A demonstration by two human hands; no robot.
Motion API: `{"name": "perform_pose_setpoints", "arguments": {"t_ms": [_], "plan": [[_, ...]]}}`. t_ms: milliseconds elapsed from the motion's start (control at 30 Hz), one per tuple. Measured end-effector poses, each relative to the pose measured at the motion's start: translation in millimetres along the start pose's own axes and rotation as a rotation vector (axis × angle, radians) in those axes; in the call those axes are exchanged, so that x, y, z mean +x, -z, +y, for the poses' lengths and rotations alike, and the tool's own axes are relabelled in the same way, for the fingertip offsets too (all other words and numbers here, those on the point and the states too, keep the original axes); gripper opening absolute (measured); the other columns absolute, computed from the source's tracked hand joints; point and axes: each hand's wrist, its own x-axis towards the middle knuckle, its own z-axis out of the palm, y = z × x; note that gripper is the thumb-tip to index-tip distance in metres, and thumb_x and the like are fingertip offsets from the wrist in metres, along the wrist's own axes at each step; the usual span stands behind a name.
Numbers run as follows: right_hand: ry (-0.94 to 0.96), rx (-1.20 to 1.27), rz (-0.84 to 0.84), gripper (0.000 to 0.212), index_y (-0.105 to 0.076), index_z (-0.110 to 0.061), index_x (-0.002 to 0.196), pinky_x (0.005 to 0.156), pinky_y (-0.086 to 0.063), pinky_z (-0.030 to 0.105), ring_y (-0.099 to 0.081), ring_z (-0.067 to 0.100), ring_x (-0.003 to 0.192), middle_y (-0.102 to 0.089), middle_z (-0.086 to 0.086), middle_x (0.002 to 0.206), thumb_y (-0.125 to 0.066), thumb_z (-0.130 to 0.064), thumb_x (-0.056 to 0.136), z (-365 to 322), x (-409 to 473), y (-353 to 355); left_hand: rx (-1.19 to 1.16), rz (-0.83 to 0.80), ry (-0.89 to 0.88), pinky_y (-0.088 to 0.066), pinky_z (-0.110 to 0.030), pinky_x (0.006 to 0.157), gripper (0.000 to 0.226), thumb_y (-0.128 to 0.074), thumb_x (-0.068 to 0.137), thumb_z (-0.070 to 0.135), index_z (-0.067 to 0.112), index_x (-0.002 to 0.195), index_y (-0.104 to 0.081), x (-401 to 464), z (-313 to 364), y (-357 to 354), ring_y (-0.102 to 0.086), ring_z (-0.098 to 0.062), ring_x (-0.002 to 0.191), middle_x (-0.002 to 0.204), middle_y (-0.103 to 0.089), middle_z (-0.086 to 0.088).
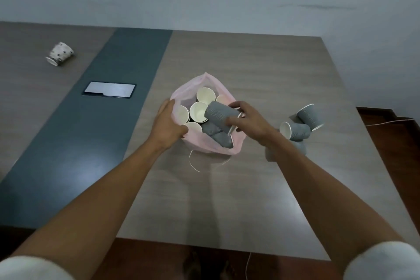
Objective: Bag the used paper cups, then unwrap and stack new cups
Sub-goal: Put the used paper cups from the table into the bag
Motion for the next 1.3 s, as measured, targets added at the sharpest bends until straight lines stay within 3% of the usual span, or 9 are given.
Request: {"name": "perform_pose_setpoints", "arguments": {"t_ms": [133,267,400,567,700,800,900,1067,1300], "plan": [[-0.087,0.141,-0.025,0.043,-0.059,-0.010,0.112,0.082,-0.062,0.051,-0.066,0.021,0.087,-0.063,0.011,0.104,-0.081,-0.027,0.080,-5,27,-52,-0.113,-0.111,-0.003,-0.054,-0.046,0.103,0.100,-0.076,0.067,0.007,0.014,0.157,-0.034,3,4,10,-0.043,-0.020,0.143,0.158,-0.028,0.018],[0.123,-0.335,-0.055,0.039,-0.075,-0.012,0.098,0.093,-0.052,0.046,-0.064,0.023,0.093,-0.072,0.003,0.093,-0.068,-0.049,0.088,2,43,-80,-0.288,-0.133,0.023,-0.061,-0.049,0.088,0.103,-0.076,0.063,0.019,0.019,0.158,-0.034,12,7,19,-0.051,-0.030,0.137,0.159,-0.026,0.026],[-0.056,-0.299,0.587,0.038,-0.064,-0.011,0.102,0.088,-0.052,0.047,-0.062,0.032,0.098,-0.067,0.011,0.104,-0.056,-0.045,0.089,15,64,-64,-0.443,-0.071,0.087,-0.062,-0.035,0.060,0.084,-0.070,0.077,0.000,0.015,0.155,-0.040,26,13,24,-0.065,-0.026,0.110,0.157,-0.037,0.008],[-0.604,-0.084,0.428,0.048,-0.054,0.001,0.128,0.094,-0.051,0.046,-0.059,0.040,0.114,-0.060,0.018,0.122,-0.064,-0.031,0.094,57,71,-38,-0.474,0.088,0.161,-0.065,-0.045,0.068,0.064,-0.074,0.075,0.015,0.021,0.137,-0.061,46,7,24,-0.071,-0.024,0.093,0.126,-0.062,0.001],[-0.373,-0.027,0.556,0.020,-0.064,-0.004,0.087,0.069,-0.044,0.034,-0.056,0.029,0.081,-0.061,0.012,0.082,-0.047,-0.012,0.095,62,68,-24,-0.387,0.162,0.143,-0.062,-0.038,0.069,0.061,-0.061,0.074,0.014,0.019,0.135,-0.064,60,14,20,-0.069,-0.023,0.098,0.132,-0.064,0.000],[-0.250,-0.034,0.724,0.020,-0.064,-0.006,0.094,0.075,-0.049,0.039,-0.059,0.028,0.084,-0.065,0.012,0.091,-0.048,-0.018,0.097,45,70,7,-0.351,0.152,0.086,-0.058,-0.044,0.095,0.060,-0.056,0.079,0.010,0.017,0.139,-0.060,71,33,8,-0.062,-0.017,0.121,0.139,-0.059,0.004],[-0.182,-0.106,0.775,0.015,-0.062,-0.011,0.089,0.074,-0.045,0.036,-0.056,0.025,0.083,-0.062,0.009,0.088,-0.051,-0.017,0.097,35,72,46,-0.370,0.159,0.017,-0.055,-0.021,0.090,0.057,-0.055,0.085,0.002,0.012,0.141,-0.058,76,60,-10,-0.061,0.002,0.115,0.143,-0.055,0.003],[-0.127,-0.075,0.819,0.015,-0.061,-0.012,0.085,0.067,-0.043,0.033,-0.053,0.022,0.076,-0.059,0.002,0.080,-0.052,-0.015,0.096,33,67,103,-0.365,0.144,-0.023,-0.041,-0.031,0.115,0.061,-0.055,0.082,0.003,0.013,0.141,-0.058,90,88,-40,-0.051,-0.015,0.134,0.147,-0.055,0.000],[-0.085,-0.033,0.746,0.018,-0.058,-0.012,0.078,0.064,-0.049,0.038,-0.053,0.021,0.070,-0.057,0.000,0.075,-0.051,-0.016,0.095,33,67,176,-0.391,0.180,-0.041,-0.045,-0.036,0.113,0.063,-0.055,0.080,0.003,0.016,0.141,-0.059,101,127,-84,-0.053,-0.013,0.131,0.145,-0.054,0.005]]}}
